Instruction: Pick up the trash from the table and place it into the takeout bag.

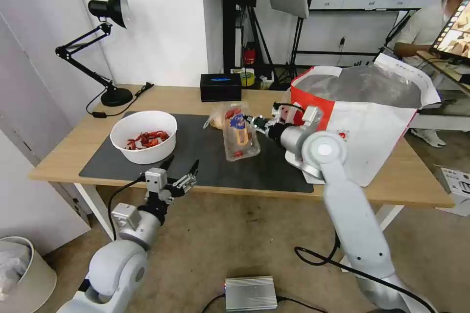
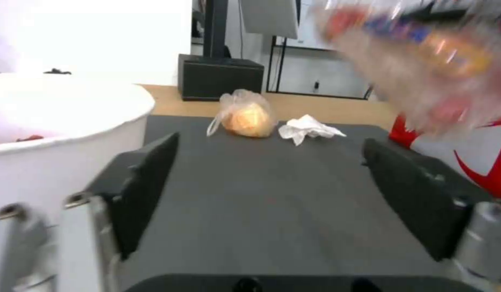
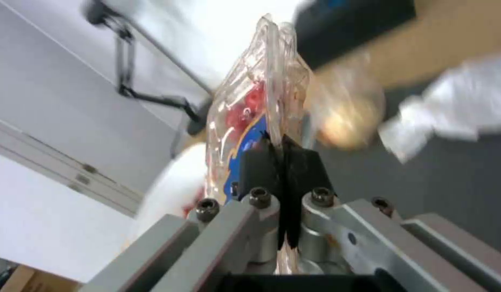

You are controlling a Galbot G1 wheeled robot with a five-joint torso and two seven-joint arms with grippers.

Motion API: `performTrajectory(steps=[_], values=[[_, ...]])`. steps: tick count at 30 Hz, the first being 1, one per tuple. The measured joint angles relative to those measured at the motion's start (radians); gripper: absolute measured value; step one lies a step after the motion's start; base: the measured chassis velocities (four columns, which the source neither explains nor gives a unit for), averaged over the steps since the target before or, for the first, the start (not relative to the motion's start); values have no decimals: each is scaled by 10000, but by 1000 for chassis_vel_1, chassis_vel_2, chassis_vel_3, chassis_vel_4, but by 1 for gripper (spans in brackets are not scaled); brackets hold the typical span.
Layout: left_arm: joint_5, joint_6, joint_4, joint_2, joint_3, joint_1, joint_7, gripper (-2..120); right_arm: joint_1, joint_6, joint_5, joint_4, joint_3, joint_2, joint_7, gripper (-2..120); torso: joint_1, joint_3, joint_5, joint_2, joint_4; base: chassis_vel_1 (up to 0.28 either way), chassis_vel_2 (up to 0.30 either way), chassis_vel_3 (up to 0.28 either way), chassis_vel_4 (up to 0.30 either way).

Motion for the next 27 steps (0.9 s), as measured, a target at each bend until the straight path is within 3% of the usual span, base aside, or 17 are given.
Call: performTrajectory(steps=[11,27], values=[[160,-18,11,-292,137,122,-9,100,574,315,31,1469,920,-1007,65,0,1,1,1,0,-1,0,0,0,0],[167,-61,244,-454,493,29,-17,100,1282,841,730,1038,2321,-2504,352,0,1,2,0,0,-1,0,0,0,0]])
